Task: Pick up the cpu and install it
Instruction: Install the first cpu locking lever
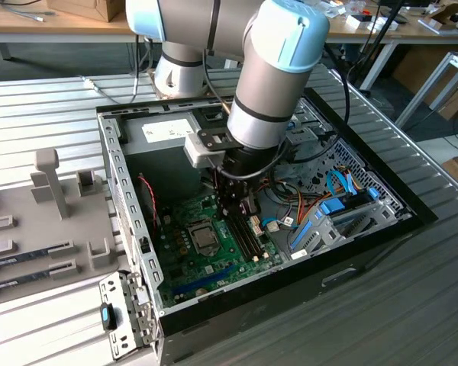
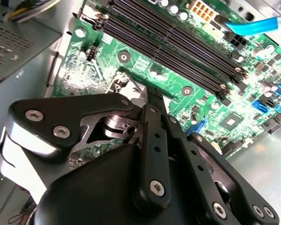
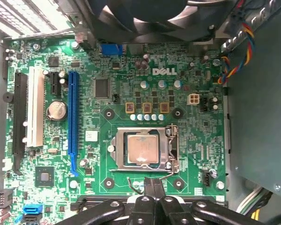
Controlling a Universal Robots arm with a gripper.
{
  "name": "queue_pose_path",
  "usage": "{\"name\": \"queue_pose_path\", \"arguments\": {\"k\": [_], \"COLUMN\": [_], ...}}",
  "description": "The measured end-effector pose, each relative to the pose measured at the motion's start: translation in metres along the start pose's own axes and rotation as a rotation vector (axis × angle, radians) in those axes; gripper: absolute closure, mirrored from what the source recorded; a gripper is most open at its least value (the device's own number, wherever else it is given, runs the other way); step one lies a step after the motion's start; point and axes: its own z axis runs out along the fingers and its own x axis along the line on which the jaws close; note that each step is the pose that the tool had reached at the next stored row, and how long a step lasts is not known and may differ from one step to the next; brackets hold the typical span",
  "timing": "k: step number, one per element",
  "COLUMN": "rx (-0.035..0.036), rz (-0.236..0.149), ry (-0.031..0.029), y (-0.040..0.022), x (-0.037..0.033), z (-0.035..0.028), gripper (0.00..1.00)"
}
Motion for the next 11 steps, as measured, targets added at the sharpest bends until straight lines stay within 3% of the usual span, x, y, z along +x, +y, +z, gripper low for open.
{"name": "queue_pose_path", "arguments": {"k": [8,11], "rx": [0.0001,0.0001], "rz": [0.0,0.0], "ry": [0.0003,0.0006], "y": [-0.0003,-0.0004], "x": [0.0132,0.0151], "z": [0.001,0.0022], "gripper": [0.89,0.89]}}
